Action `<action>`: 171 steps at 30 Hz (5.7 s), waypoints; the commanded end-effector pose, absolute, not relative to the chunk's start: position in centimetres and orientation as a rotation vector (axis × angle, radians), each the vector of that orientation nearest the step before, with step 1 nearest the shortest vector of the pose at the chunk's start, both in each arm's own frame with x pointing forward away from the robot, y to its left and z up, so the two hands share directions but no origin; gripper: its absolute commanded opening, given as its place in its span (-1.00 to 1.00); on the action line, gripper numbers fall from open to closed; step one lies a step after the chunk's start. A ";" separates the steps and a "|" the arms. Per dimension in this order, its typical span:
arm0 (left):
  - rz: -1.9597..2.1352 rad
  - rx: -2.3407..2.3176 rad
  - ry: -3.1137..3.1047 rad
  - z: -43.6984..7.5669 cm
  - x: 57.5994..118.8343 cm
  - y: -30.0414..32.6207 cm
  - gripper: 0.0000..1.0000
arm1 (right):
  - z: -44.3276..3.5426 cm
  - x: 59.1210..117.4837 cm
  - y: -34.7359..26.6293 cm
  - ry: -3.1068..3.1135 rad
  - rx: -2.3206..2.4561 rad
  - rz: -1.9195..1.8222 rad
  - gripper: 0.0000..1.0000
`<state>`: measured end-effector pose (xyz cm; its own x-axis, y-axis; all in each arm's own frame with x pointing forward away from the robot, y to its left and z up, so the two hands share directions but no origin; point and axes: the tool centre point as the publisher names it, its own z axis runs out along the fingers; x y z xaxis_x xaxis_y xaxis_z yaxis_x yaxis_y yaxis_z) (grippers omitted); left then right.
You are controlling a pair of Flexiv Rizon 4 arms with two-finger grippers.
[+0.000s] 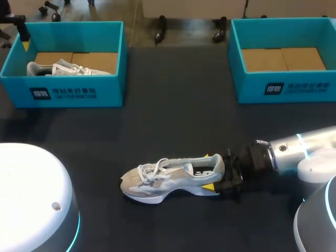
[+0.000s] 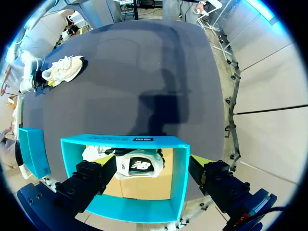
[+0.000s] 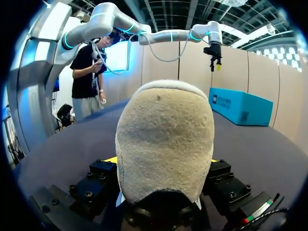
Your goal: Take the shoe out of the shoebox, open the shoe tongue, remove and reinsert the insole, then place the shoe into the shoebox
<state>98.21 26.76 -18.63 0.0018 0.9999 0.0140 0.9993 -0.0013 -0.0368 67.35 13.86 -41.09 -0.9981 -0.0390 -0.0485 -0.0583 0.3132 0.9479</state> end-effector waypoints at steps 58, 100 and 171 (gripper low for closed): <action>-0.051 -2.278 -2.151 -16.6 96.3 24.8 1.00 | -41.4 67.5 14.0 2.502 -0.018 1.793 -1.00; 0.381 -3.180 0.277 -15.5 81.9 14.1 1.00 | -41.4 67.5 14.0 2.502 -0.018 1.793 -1.00; 0.330 -3.043 0.174 -18.2 76.1 1.0 1.00 | -41.4 67.5 14.0 2.502 -0.018 1.793 -1.00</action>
